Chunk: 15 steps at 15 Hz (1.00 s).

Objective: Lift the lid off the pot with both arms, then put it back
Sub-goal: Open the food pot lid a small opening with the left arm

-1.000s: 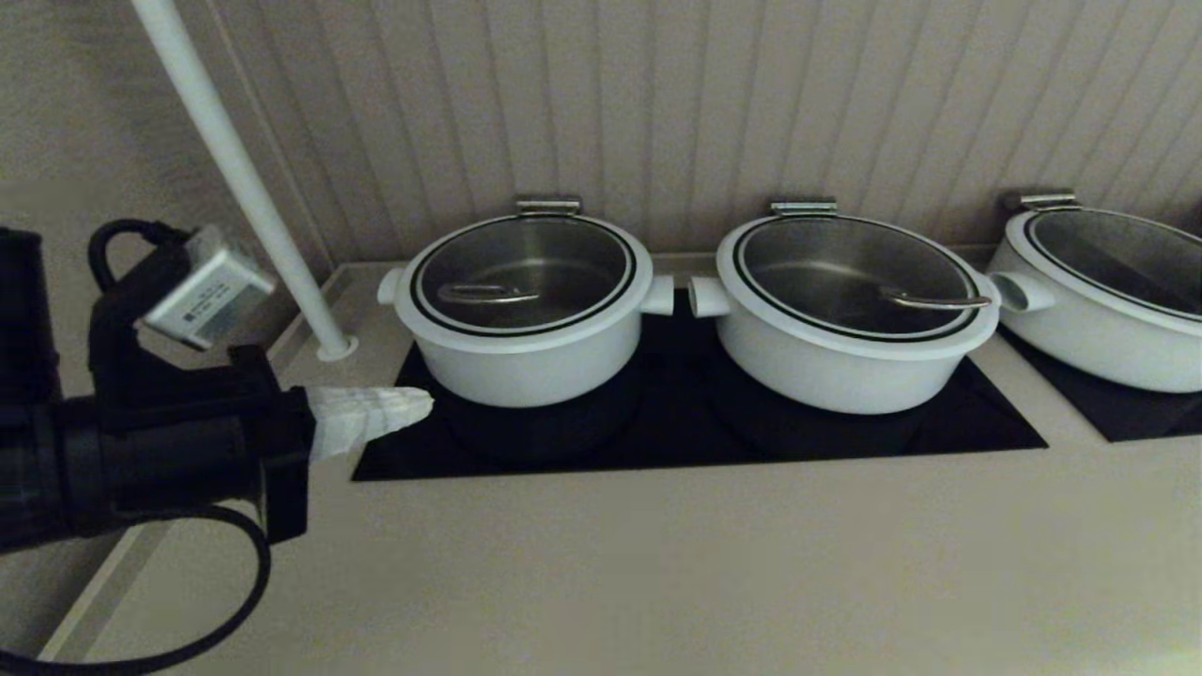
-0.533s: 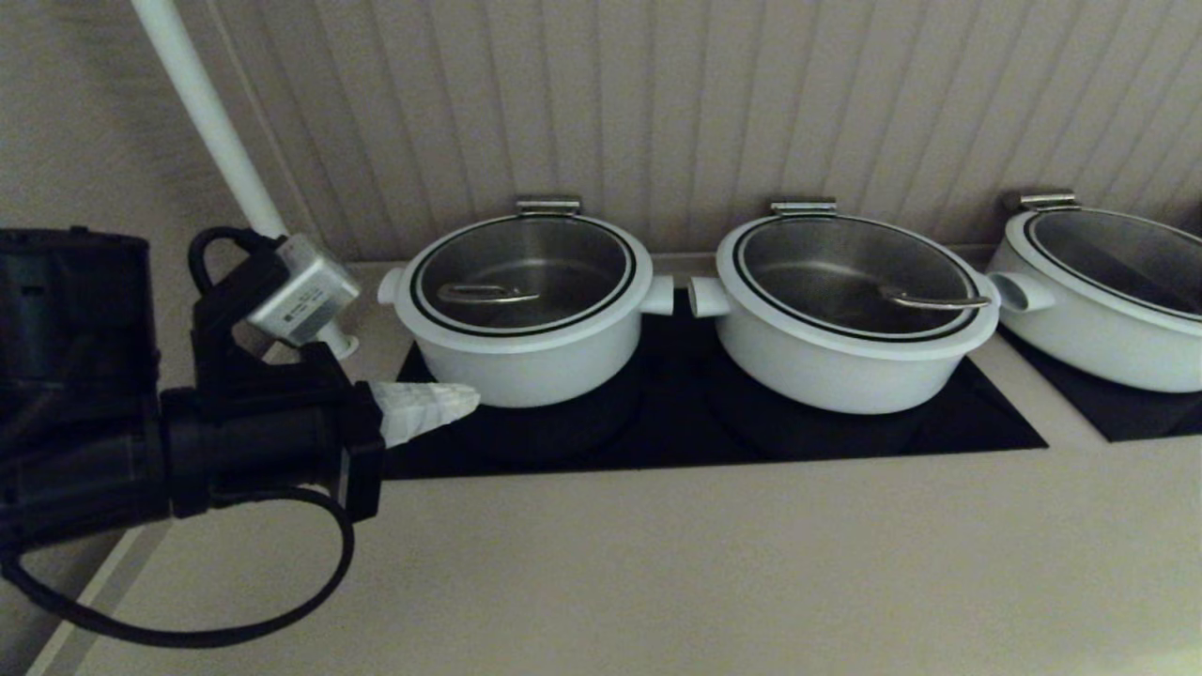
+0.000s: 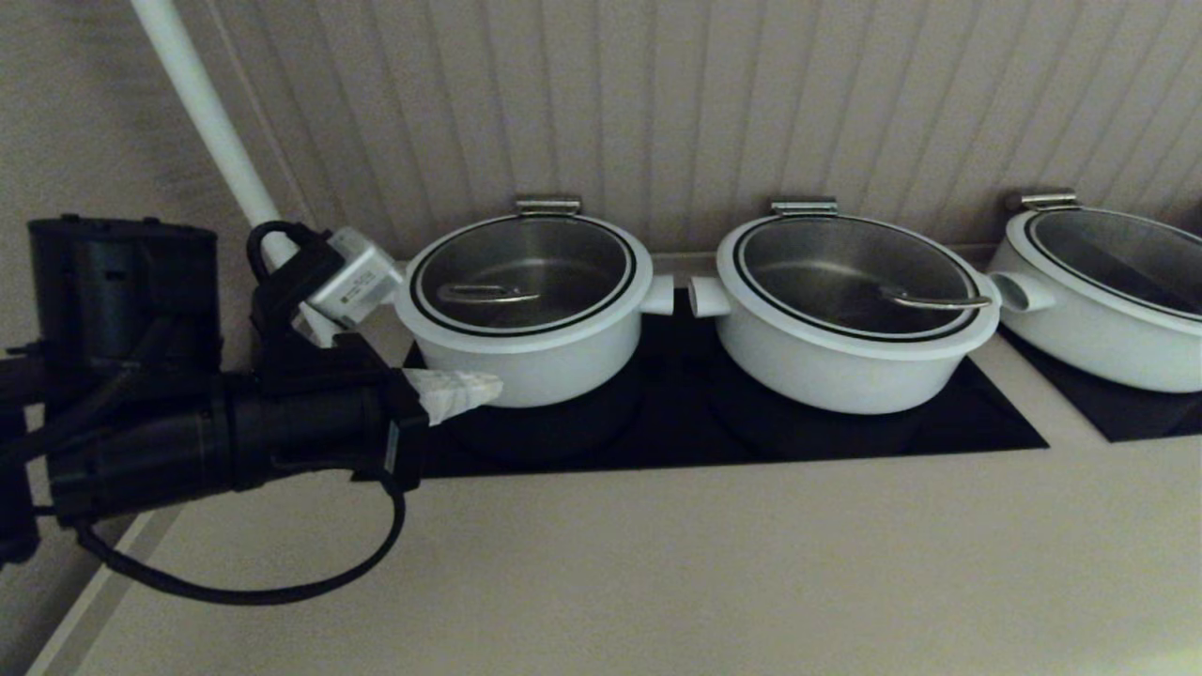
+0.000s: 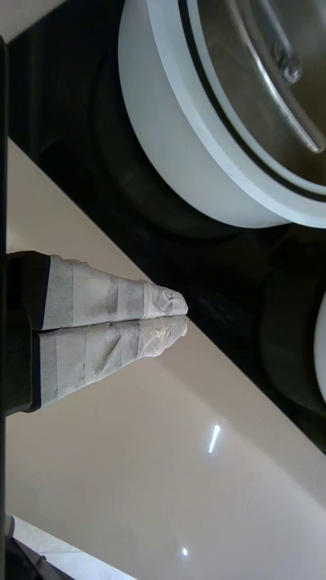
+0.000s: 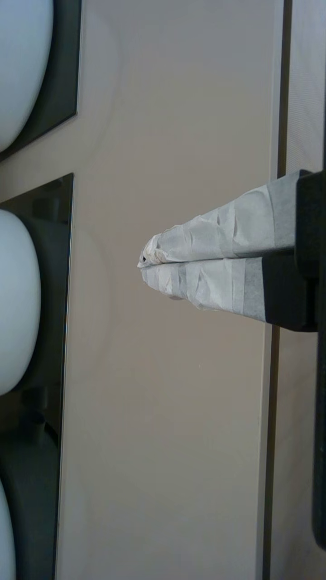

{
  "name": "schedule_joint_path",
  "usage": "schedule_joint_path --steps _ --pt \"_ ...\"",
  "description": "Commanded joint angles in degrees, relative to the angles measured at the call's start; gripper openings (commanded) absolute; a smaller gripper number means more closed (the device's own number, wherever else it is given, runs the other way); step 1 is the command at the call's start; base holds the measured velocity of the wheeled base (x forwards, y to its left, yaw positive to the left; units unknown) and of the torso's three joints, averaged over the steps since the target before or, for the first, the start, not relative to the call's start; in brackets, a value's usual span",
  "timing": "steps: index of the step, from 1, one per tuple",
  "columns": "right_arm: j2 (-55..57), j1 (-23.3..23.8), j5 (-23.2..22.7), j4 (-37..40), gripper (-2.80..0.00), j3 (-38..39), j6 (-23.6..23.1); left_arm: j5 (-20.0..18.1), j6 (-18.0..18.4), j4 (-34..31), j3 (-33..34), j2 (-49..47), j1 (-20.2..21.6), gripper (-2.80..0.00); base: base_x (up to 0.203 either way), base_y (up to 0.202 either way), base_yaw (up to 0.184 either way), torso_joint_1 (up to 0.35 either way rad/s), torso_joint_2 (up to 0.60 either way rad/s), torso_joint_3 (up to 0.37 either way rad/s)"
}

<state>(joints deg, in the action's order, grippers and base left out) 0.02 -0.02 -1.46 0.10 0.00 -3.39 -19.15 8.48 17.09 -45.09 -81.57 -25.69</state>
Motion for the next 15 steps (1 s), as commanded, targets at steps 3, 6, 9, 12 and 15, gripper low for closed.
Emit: schedule_joint_path --steps 3,6,9,12,15 --pt "0.1 0.0 0.0 0.0 -2.80 0.0 0.0 0.0 0.0 1.7 -0.5 -2.5 0.0 -2.80 0.000 0.000 0.000 0.000 0.00 0.000" --pt "0.0 0.0 0.1 0.0 -2.80 0.0 0.0 1.8 -0.1 3.6 -0.5 -3.7 0.0 -2.80 0.000 0.000 0.000 0.000 0.00 0.000" --pt "0.0 -0.1 0.0 0.0 -2.80 0.0 0.0 2.5 -0.4 3.6 -0.4 -4.0 0.0 -2.80 0.000 0.000 0.000 0.000 0.00 0.000" --pt "0.0 0.0 0.0 0.0 -2.80 0.0 0.0 2.9 -0.7 5.7 -0.4 -5.3 0.0 -2.80 0.000 0.000 0.000 0.000 0.00 0.000" --pt "0.1 -0.1 0.0 0.0 -2.80 0.0 0.0 5.3 -1.7 9.4 -0.2 -7.0 0.0 -2.80 0.000 0.000 0.000 0.000 0.00 0.000"
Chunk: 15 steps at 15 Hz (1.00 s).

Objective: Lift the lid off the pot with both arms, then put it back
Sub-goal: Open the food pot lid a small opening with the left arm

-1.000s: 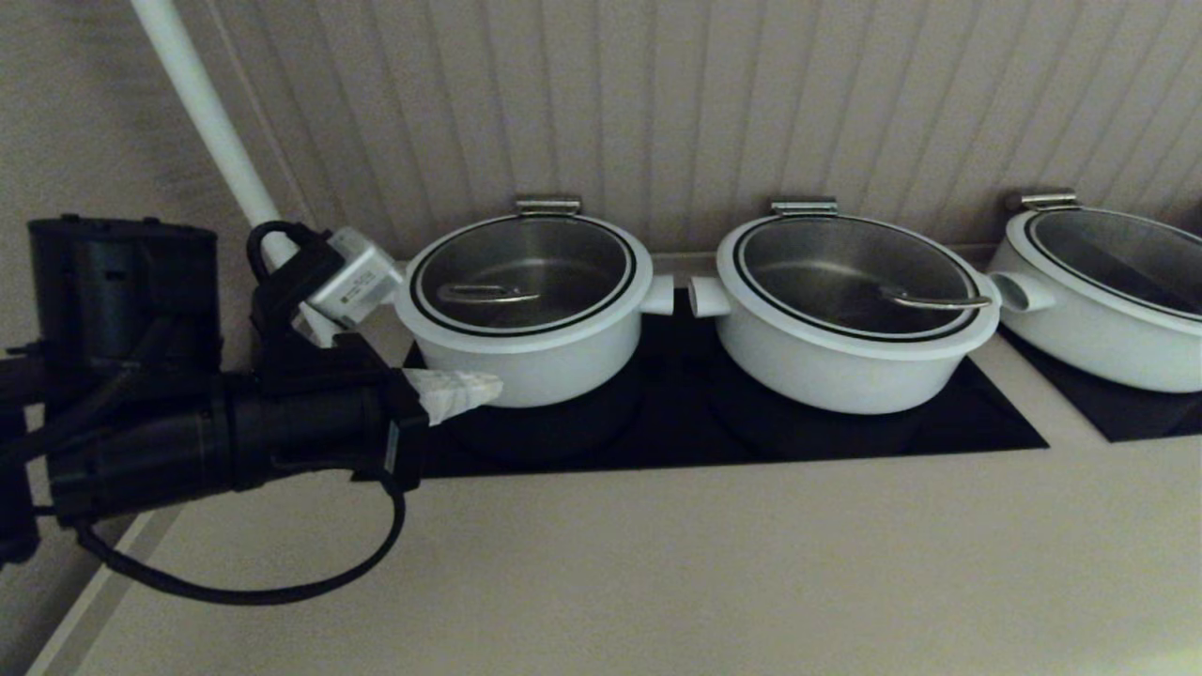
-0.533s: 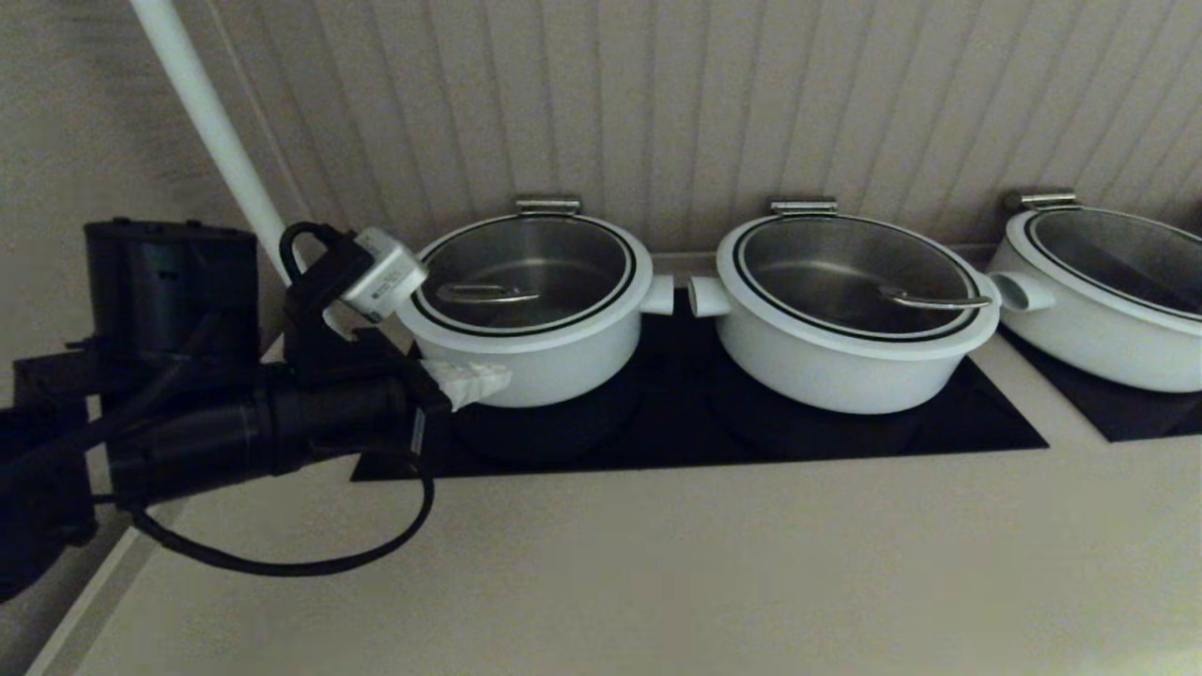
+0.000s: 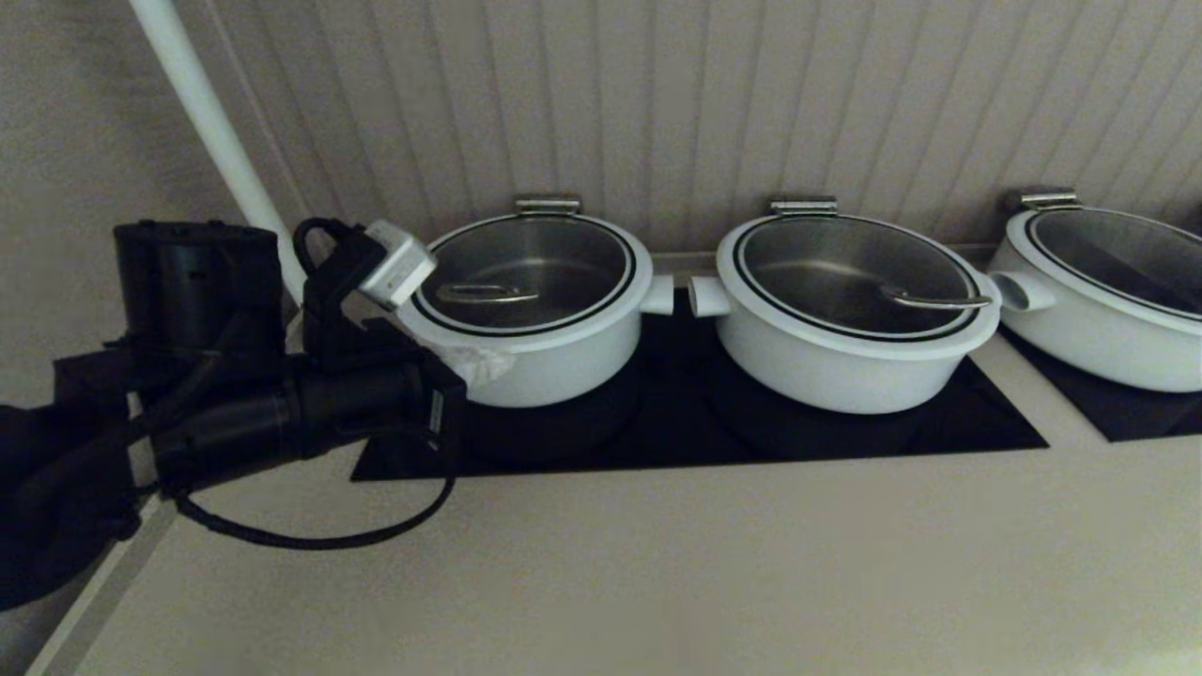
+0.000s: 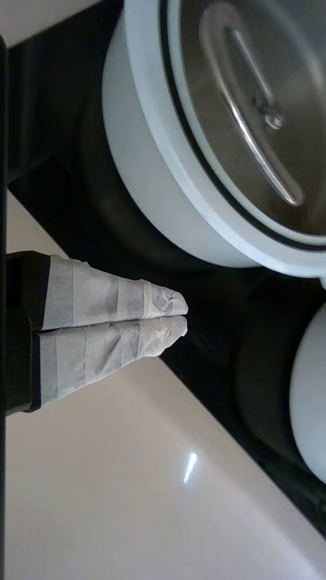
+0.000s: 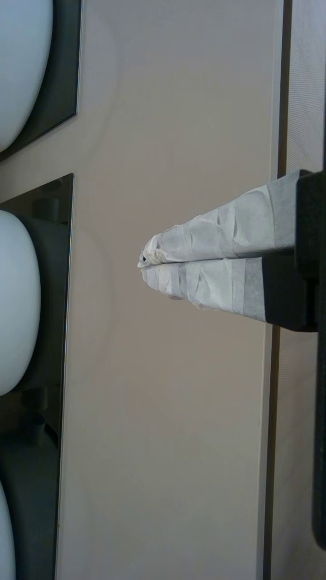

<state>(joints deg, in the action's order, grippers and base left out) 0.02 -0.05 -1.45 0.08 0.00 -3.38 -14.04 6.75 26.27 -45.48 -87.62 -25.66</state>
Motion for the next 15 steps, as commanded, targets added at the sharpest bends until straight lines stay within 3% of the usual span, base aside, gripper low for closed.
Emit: schedule_joint_path --steps 1,6,15 --pt "0.0 0.0 0.0 0.0 -2.80 0.0 0.0 0.3 0.0 0.3 0.3 -1.1 0.0 -2.80 0.000 0.000 0.000 0.000 0.00 0.000" --pt "0.1 0.0 0.0 0.0 -2.80 0.0 0.0 1.5 -0.8 0.5 0.2 -2.8 0.1 -2.80 0.000 0.000 0.000 0.000 0.00 0.000" --pt "0.0 0.0 0.0 0.0 -2.80 0.0 0.0 4.6 -2.4 7.3 0.4 -6.9 0.2 -2.80 0.000 0.000 0.000 0.000 0.00 0.000"
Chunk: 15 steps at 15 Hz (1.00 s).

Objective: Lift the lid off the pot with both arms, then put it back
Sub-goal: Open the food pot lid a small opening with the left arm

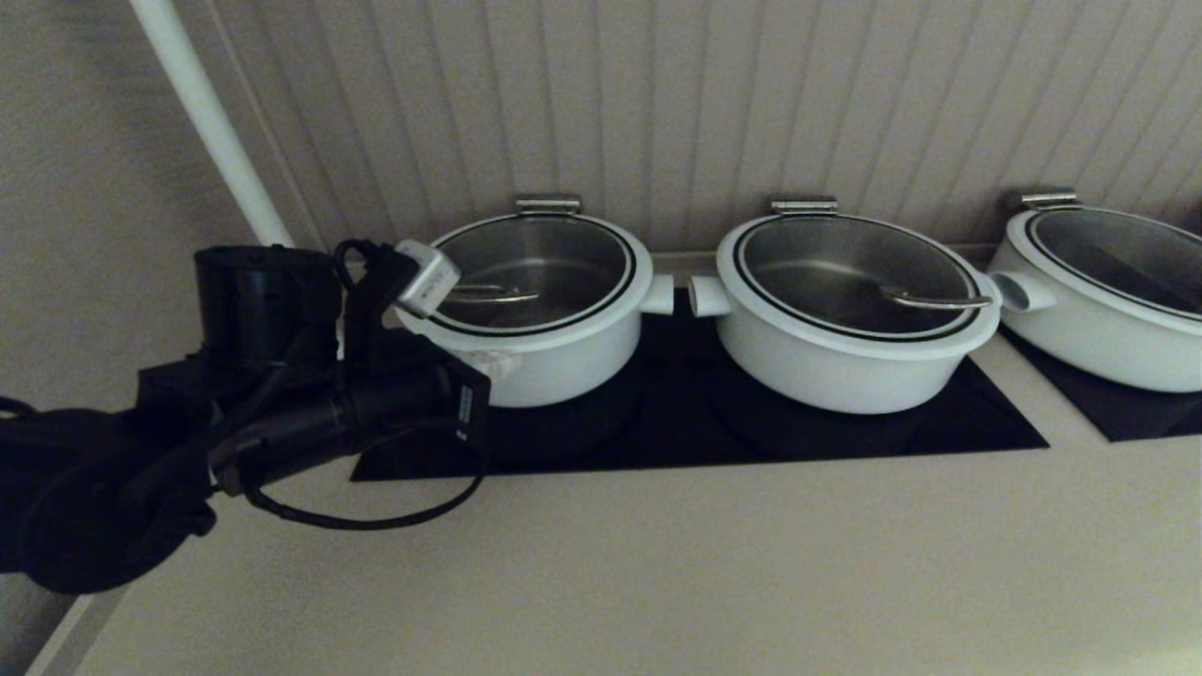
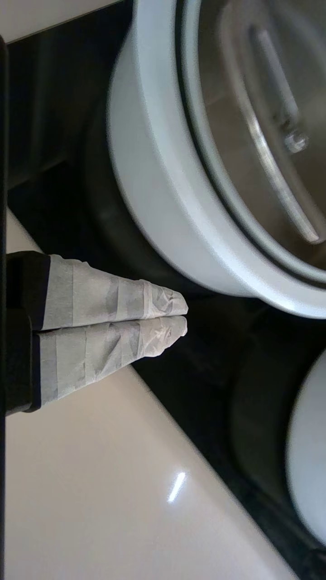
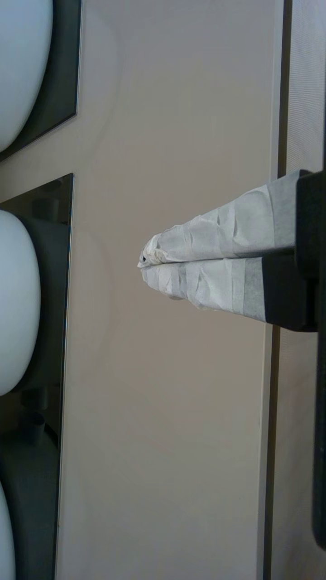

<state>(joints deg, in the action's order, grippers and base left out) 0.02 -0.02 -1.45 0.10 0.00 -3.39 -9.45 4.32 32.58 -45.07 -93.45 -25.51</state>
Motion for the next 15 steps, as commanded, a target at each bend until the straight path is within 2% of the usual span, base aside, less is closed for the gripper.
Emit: schedule_joint_path --steps 1,15 --pt "0.0 0.0 0.0 0.0 -2.80 0.0 0.0 0.0 0.0 2.6 0.0 -1.8 0.1 -2.80 0.000 0.000 0.000 0.000 0.00 0.000" --pt "0.0 -0.1 0.0 0.0 -2.80 0.0 0.0 1.3 -0.1 3.6 -2.6 -5.4 2.8 -2.80 0.000 0.000 0.000 0.000 0.00 0.000"
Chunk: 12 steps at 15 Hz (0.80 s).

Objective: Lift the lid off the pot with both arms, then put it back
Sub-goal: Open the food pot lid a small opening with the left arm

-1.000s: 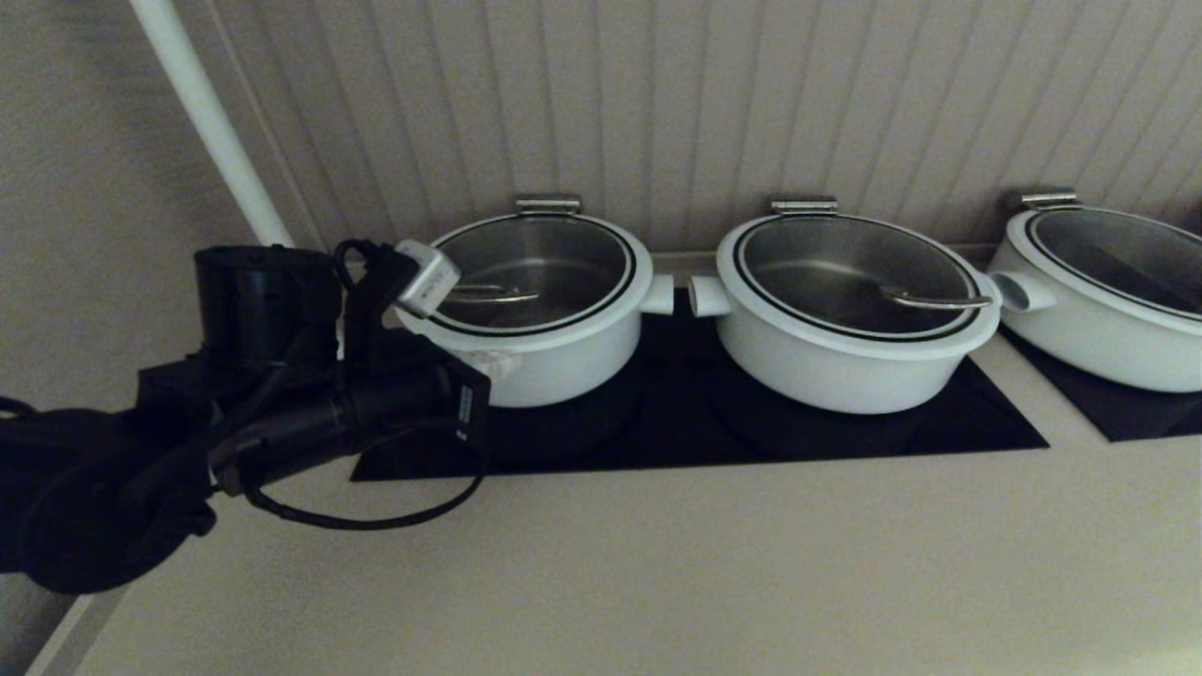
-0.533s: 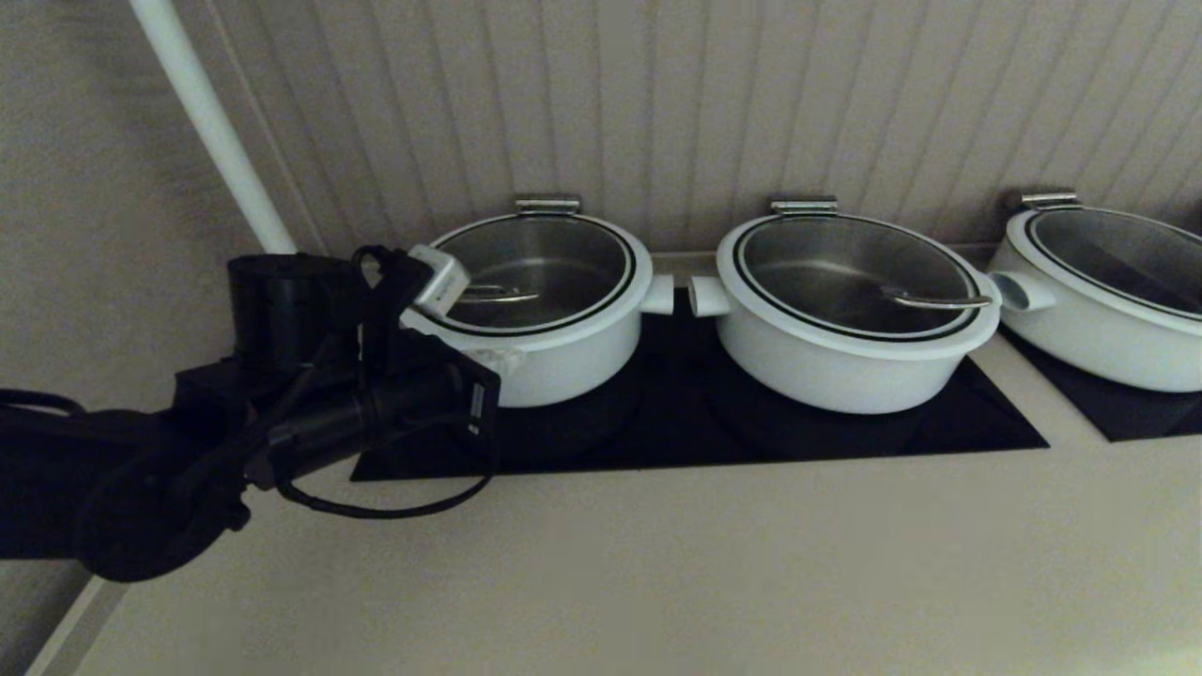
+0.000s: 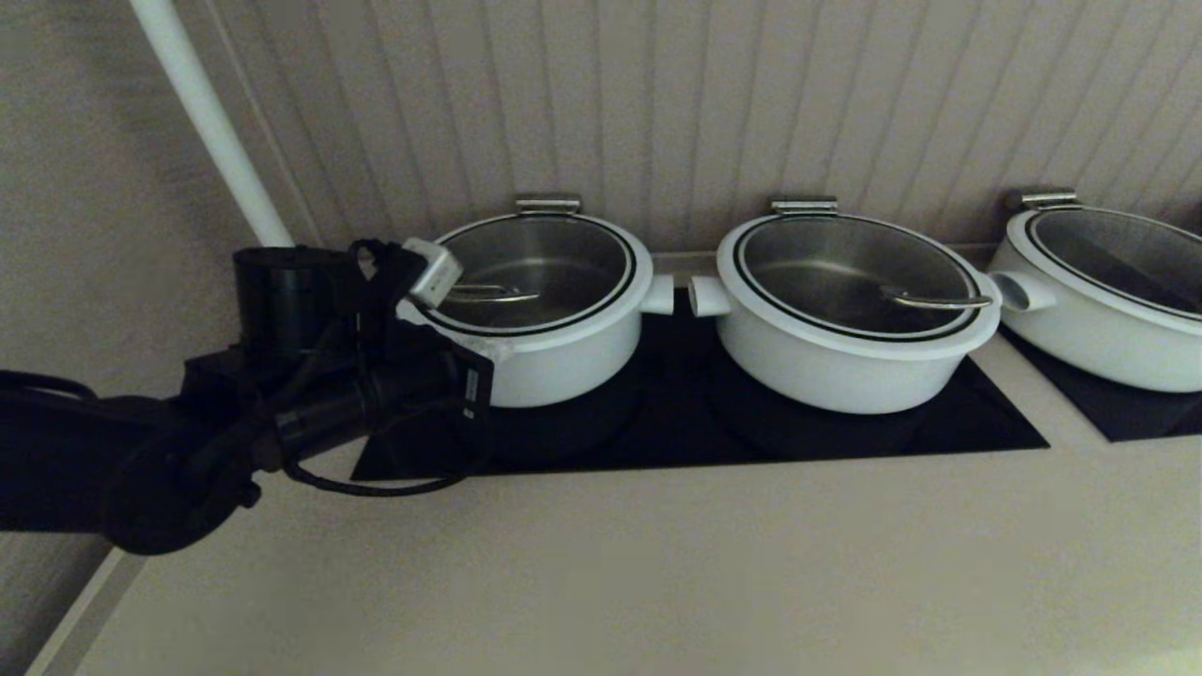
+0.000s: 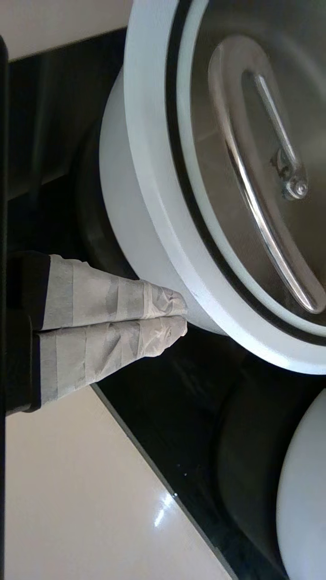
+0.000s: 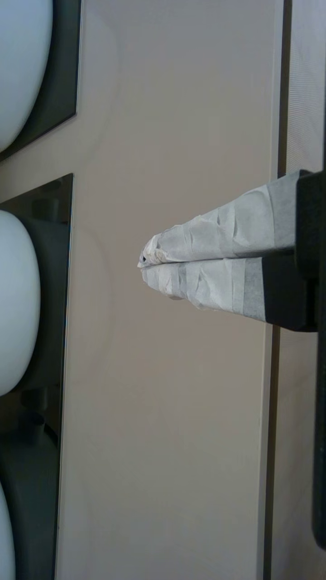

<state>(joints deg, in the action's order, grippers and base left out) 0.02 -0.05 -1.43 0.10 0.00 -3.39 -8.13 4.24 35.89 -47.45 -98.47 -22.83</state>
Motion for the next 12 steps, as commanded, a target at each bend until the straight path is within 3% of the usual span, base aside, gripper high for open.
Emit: schedule_joint_path --steps 1,4,12 --pt "0.0 0.0 0.0 0.0 -2.80 0.0 0.0 0.0 0.0 0.9 -0.6 -0.7 0.1 -2.80 0.000 0.000 0.000 0.000 0.00 0.000" --pt "0.0 0.0 -0.1 0.0 -2.80 0.0 0.0 0.9 0.1 5.4 -1.0 -2.4 0.5 -2.80 0.000 0.000 0.000 0.000 0.00 0.000" --pt "0.0 0.0 -0.1 0.0 -2.80 0.0 0.0 1.2 0.1 5.8 -1.9 -3.1 1.6 -2.80 0.000 0.000 0.000 0.000 0.00 0.000"
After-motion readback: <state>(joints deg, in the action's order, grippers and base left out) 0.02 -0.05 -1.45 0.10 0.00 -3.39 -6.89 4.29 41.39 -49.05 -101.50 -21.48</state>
